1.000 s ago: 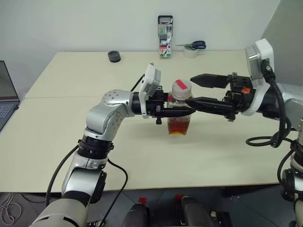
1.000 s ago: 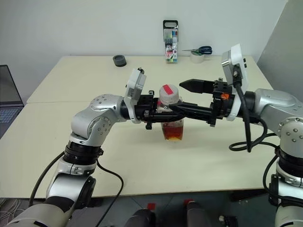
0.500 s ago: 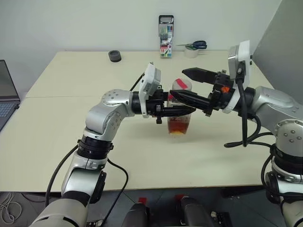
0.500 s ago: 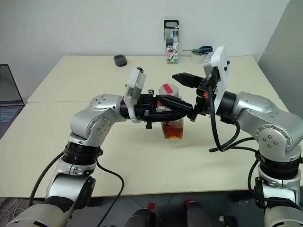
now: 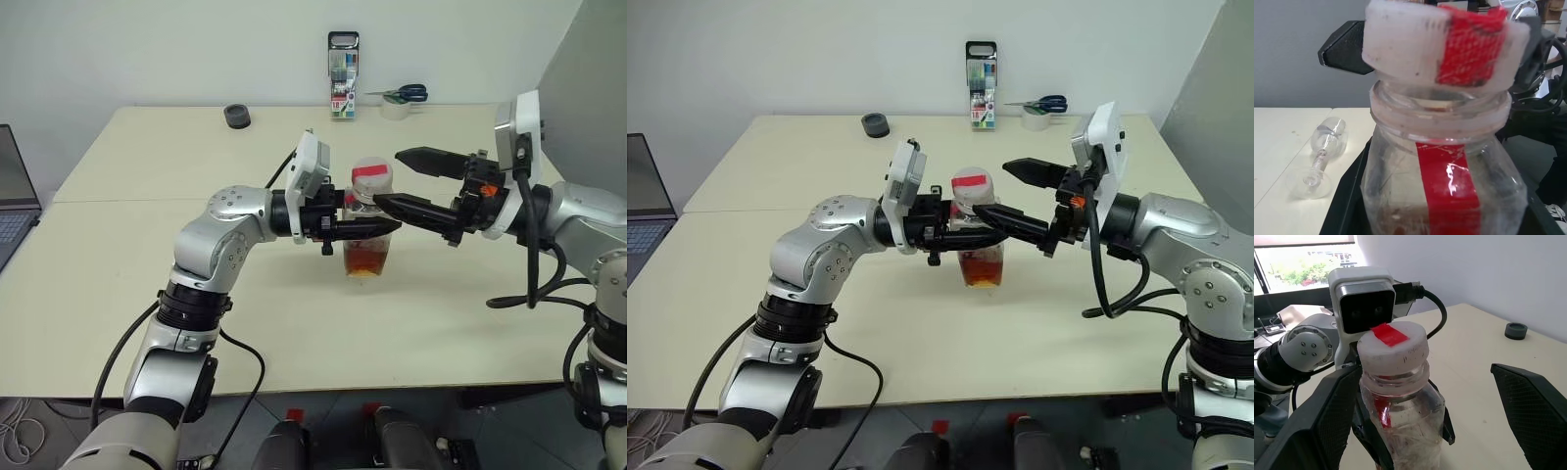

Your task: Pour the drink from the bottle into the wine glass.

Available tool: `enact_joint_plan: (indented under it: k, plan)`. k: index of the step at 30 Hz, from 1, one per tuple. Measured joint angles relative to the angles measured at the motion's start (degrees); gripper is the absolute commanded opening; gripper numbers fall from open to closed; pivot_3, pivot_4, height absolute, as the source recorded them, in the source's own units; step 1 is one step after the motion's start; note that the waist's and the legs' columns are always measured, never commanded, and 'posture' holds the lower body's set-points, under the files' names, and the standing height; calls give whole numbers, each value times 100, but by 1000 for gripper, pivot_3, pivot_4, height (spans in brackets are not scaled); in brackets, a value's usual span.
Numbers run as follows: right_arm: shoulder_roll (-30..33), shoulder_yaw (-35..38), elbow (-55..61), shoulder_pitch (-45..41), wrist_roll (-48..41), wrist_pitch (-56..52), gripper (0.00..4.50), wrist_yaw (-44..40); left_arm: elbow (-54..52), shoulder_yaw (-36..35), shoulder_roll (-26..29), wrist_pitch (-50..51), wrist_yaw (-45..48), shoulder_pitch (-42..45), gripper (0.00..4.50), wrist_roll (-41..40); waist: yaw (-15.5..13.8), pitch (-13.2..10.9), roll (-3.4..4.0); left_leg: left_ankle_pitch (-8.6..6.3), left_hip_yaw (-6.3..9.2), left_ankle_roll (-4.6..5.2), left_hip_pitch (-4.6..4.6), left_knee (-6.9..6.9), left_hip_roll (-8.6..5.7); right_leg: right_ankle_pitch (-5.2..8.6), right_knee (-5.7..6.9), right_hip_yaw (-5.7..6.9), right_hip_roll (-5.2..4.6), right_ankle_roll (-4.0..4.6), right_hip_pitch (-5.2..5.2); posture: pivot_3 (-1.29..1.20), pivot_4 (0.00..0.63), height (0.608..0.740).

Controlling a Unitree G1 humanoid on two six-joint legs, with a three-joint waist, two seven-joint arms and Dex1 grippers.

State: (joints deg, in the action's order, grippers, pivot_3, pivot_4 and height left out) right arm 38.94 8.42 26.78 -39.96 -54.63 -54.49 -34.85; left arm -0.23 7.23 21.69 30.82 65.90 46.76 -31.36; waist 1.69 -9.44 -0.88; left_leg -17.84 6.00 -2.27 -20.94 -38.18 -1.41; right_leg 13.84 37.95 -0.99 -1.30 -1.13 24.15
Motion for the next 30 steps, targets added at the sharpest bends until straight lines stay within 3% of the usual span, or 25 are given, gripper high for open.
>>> enact_joint_plan:
  k: [10,20,23,29,30]
  plan:
    - [-41,-11,113,-44,-610,-165,4477,84,3,0,-2,-43,101,1,1817,4,0,0,0,0,0,0,0,0,1,0,0,0,0,0,0,0,150,740]
    - [-554,-324,-15,-437,-505,-93,4477,392,9,0,-7,-103,84,1,1817,9,0,0,0,2,3,-3,-1,0,1,0,0,1,0,0,1,0,150,740]
    - [-552,-416,-13,-433,-429,-79,3923,361,9,0,-5,-104,80,1,1817,9,0,0,0,2,2,-3,0,0,1,0,0,1,0,0,1,0,150,740]
    - [-559,-407,-33,-431,-289,-64,1874,372,-4,0,1,-106,99,0,1817,3,0,0,0,2,2,-3,0,0,0,0,0,1,0,0,0,0,150,740]
    - [-560,-405,-33,-431,-289,-64,1856,373,-4,0,1,-106,99,0,1817,3,0,0,0,2,2,-3,0,0,1,0,0,1,0,0,1,0,150,740]
